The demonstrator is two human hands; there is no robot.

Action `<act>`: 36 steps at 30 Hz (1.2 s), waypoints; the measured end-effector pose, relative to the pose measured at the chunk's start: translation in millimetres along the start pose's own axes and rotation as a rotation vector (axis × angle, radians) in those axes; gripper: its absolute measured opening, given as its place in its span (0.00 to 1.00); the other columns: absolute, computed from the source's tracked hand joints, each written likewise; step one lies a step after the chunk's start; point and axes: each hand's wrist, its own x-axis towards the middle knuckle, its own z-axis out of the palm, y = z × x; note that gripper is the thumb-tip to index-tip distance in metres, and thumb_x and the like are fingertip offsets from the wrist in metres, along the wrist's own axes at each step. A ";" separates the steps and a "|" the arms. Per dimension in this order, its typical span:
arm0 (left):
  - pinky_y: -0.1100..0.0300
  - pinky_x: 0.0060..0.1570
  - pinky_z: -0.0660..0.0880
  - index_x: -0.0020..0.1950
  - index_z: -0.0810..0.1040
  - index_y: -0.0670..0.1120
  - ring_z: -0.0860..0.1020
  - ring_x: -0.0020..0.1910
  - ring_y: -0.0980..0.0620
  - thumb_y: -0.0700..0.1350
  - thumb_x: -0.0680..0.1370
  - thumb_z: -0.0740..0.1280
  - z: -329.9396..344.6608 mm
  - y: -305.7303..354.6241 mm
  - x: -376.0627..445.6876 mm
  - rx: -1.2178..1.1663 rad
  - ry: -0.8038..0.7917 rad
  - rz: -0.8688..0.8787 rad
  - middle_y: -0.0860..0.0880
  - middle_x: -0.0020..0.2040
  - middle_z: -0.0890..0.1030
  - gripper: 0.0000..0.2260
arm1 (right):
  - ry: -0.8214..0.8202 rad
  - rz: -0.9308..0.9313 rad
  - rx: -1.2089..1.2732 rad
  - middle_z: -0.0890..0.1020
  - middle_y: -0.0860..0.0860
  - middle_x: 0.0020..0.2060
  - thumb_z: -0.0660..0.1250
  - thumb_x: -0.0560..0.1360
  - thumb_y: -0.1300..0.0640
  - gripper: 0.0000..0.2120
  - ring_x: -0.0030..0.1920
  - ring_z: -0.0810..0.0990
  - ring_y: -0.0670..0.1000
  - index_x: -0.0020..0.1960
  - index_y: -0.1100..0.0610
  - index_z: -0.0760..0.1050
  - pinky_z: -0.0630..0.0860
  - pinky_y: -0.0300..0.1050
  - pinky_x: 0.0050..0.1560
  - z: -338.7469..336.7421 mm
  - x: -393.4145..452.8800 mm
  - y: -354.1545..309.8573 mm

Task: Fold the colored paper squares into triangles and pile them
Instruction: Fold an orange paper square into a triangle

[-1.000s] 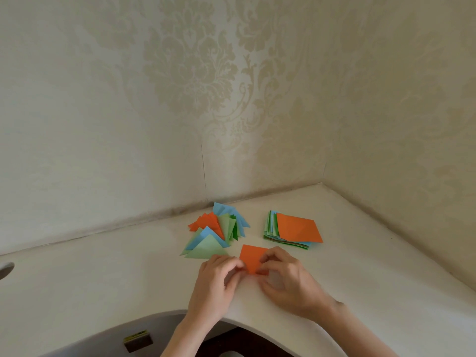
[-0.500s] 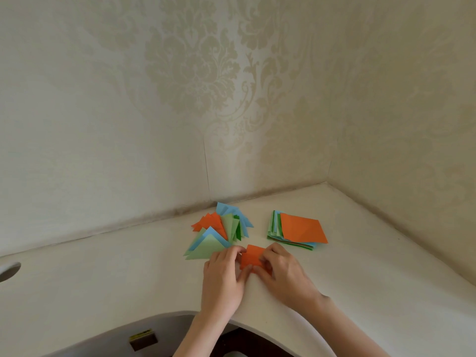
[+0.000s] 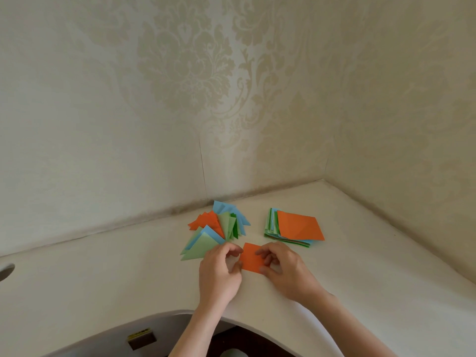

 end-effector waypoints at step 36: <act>0.73 0.44 0.64 0.39 0.82 0.53 0.71 0.44 0.58 0.44 0.71 0.75 -25.2 -14.6 -12.1 0.205 -0.027 0.170 0.61 0.40 0.78 0.04 | 0.072 -0.003 -0.261 0.74 0.43 0.44 0.70 0.72 0.43 0.10 0.48 0.72 0.46 0.44 0.49 0.81 0.71 0.45 0.52 5.5 -2.0 -3.2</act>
